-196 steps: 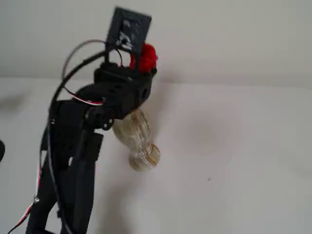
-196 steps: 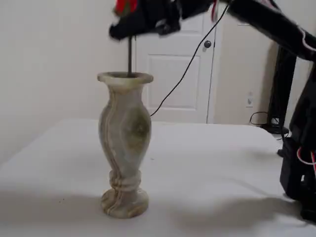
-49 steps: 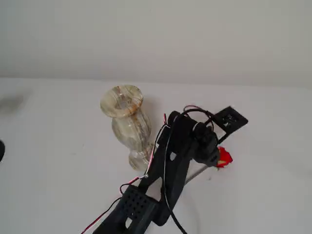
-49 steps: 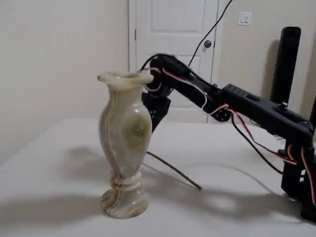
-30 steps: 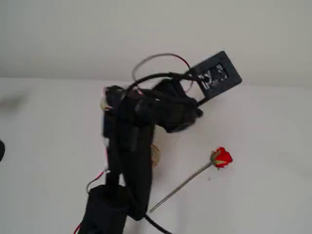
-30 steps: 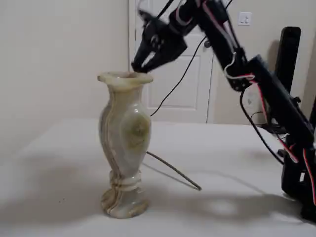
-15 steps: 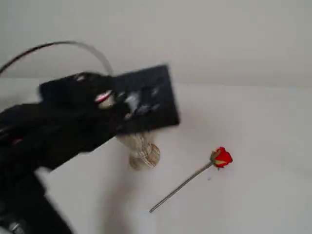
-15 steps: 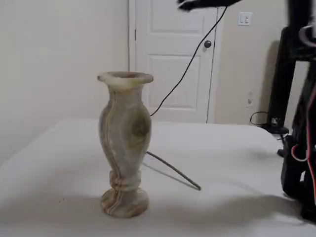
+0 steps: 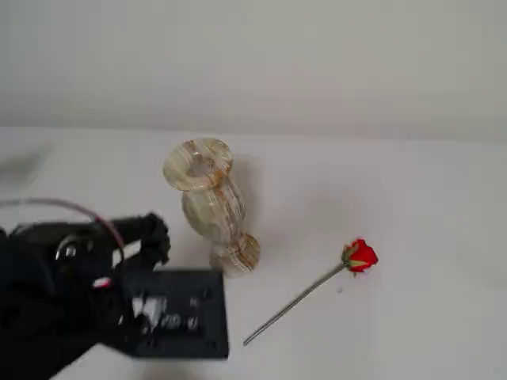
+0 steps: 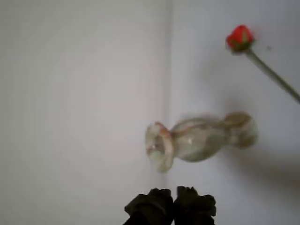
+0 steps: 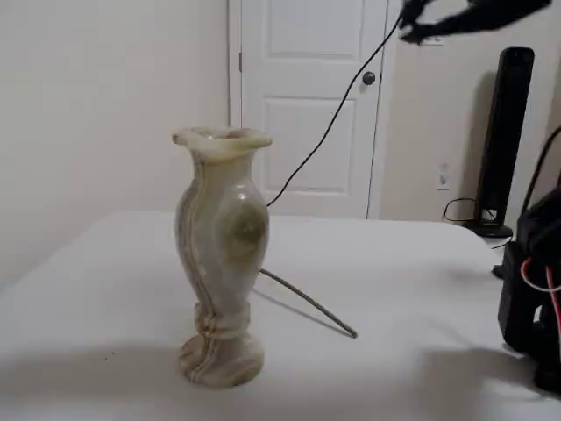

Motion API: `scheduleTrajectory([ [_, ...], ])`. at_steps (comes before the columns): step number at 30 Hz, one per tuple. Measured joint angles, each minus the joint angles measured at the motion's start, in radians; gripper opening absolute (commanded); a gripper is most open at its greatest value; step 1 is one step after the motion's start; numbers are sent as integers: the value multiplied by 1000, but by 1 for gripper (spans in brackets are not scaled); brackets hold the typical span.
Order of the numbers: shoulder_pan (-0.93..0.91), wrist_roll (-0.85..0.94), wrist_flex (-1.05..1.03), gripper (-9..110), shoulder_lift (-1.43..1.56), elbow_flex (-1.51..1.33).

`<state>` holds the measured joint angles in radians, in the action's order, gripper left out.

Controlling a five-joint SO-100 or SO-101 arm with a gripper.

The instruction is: Pick up rose from vase and place it onto the table

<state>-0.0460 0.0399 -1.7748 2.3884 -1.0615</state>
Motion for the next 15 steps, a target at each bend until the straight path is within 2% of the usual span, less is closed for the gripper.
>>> scheduleTrajectory([
  [15,-9,32,110,0,420,-557],
])
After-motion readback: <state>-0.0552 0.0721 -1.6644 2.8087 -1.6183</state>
